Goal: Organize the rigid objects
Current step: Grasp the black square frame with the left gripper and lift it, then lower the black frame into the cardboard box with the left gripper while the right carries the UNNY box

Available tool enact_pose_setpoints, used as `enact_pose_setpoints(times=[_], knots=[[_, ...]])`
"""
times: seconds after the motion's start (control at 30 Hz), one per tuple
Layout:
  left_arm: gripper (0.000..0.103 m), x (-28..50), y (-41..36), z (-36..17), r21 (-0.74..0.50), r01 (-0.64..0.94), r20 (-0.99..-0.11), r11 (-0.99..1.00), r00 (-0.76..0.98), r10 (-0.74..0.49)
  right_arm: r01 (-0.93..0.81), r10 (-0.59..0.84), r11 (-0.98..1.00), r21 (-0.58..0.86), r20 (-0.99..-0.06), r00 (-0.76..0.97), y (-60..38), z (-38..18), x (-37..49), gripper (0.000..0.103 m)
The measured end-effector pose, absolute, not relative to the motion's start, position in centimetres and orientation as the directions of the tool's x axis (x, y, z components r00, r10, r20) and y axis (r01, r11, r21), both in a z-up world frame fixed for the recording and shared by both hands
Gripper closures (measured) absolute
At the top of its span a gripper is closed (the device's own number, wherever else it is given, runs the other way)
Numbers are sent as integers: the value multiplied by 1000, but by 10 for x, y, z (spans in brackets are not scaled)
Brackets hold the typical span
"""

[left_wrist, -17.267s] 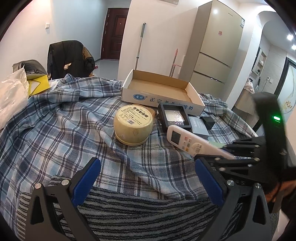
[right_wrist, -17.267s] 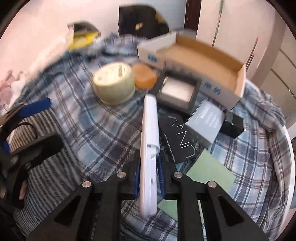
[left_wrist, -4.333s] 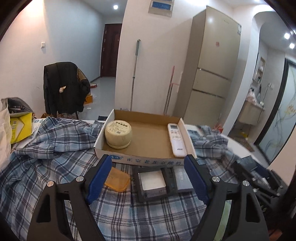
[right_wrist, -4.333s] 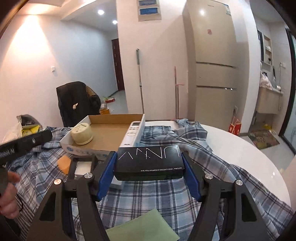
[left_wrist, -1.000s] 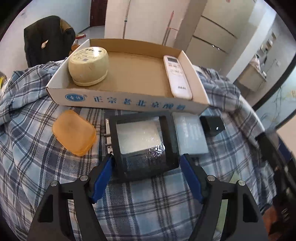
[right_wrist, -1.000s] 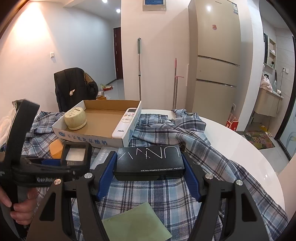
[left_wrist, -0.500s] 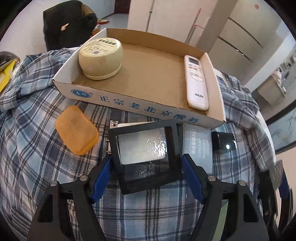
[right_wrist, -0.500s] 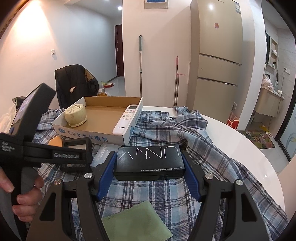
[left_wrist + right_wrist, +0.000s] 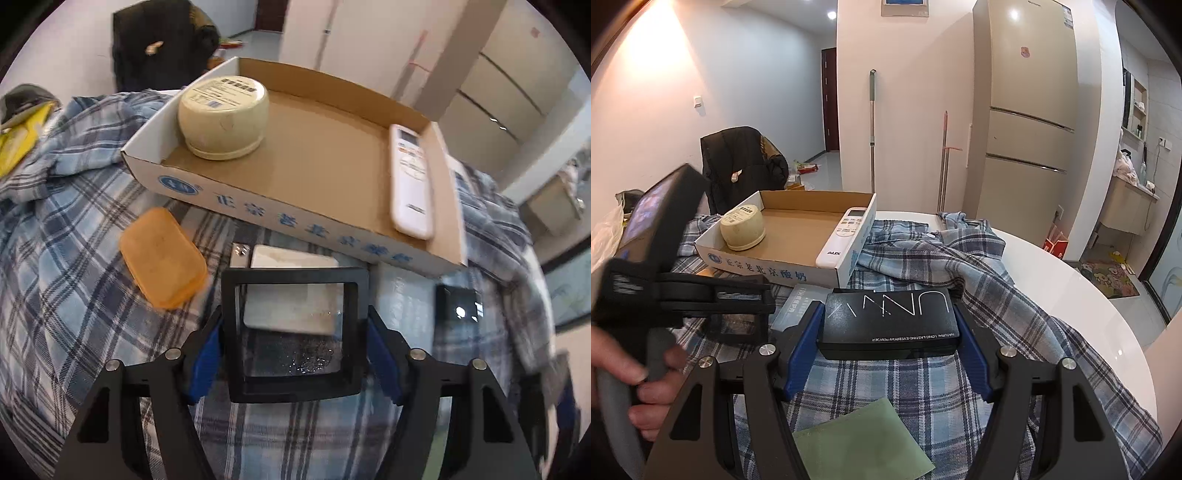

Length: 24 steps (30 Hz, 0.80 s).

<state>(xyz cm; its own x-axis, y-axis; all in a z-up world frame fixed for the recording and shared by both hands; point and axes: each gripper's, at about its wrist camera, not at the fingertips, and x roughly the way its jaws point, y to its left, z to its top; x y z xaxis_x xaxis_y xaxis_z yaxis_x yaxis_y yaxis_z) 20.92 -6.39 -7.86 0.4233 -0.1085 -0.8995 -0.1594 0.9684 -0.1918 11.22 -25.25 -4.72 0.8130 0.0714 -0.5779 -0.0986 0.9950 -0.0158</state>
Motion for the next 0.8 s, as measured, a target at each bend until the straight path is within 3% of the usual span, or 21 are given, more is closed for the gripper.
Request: enact_pose_setpoints(times=[0.2,0.33,0.6,0.8], knots=[[31,168,-59,-47,-152,27,-819,988,556,-141,-98,69,995,-19,-578,813,-254,-47,113,36],[31,159,-49,-38,-197,118,-821,973,523,-229,-97,60,995,-34,-578,814,-251,-49,112,36],[31,174,-34,-6,-169,114,-780,979,592,-203,-75,34,996,-53,-549,835,-248,-43,110,36],[31,205,-32,43,-160,152,-713,975,666,-220,-76,77,997,26,-564,822,-245,-6,127,36]])
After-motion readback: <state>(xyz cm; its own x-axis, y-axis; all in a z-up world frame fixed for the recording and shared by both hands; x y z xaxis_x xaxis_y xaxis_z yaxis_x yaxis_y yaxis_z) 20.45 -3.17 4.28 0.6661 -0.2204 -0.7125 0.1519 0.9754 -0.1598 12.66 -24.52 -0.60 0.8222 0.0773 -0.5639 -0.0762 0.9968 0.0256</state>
